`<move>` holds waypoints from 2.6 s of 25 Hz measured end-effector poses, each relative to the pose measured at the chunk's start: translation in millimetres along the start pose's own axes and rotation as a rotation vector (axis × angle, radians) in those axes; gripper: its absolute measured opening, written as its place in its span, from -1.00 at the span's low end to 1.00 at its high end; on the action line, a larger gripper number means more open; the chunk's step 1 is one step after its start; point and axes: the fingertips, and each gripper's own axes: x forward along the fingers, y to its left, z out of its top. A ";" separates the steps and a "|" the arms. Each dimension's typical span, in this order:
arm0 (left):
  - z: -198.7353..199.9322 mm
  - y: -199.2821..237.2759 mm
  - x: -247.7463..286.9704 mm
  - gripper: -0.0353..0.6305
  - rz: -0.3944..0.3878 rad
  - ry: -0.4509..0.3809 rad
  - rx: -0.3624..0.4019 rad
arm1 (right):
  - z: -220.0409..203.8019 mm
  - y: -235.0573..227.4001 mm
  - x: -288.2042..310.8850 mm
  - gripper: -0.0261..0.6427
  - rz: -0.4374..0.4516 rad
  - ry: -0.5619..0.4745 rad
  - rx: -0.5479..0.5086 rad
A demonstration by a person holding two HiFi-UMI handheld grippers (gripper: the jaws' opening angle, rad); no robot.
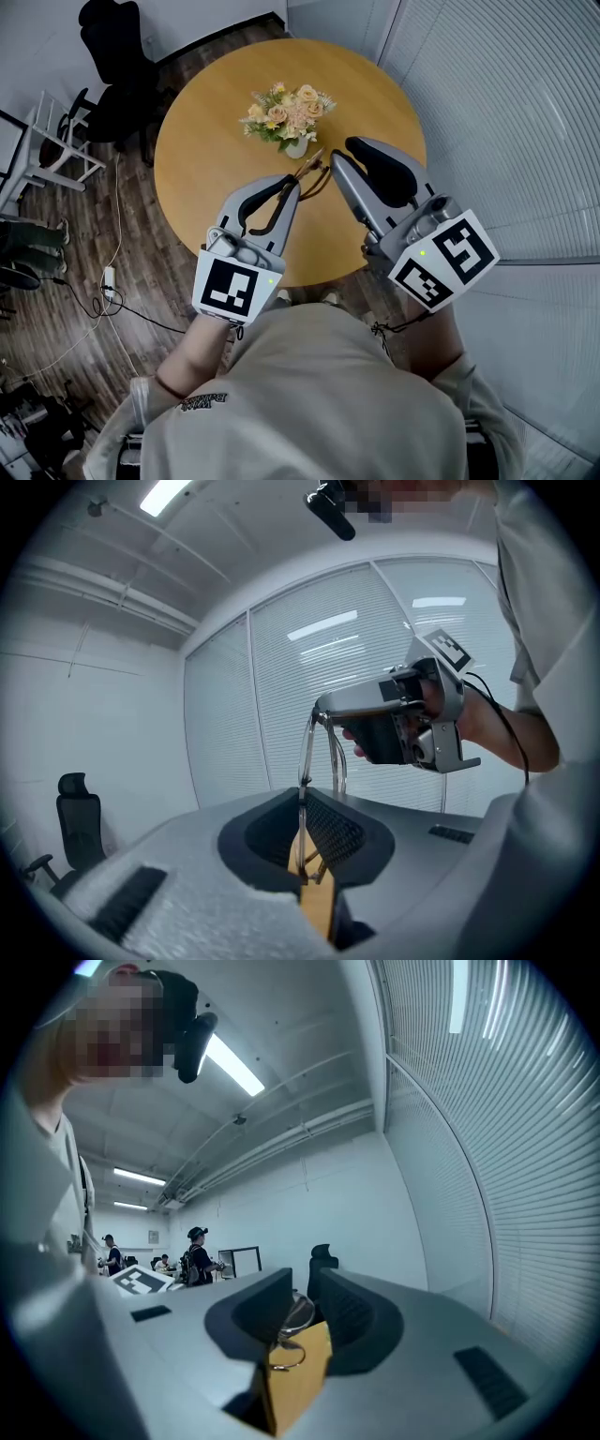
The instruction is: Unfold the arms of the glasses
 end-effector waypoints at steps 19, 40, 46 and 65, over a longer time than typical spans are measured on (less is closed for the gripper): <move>-2.5 47.3 -19.1 -0.78 0.115 -0.080 -0.252 | -52.0 -5.5 -27.6 -0.74 -0.065 0.142 -0.050; -10.1 60.4 -26.2 -0.78 0.168 -0.099 -0.370 | -103.5 1.2 -39.6 -0.74 -0.025 0.292 -0.146; -7.8 50.6 -24.5 -0.78 0.150 -0.079 -0.289 | -59.4 7.4 -33.8 -0.72 0.035 0.224 -0.274; 8.0 -8.7 -12.5 -0.78 -0.017 -0.045 -0.173 | -124.5 47.2 4.0 -0.72 0.429 0.520 -0.452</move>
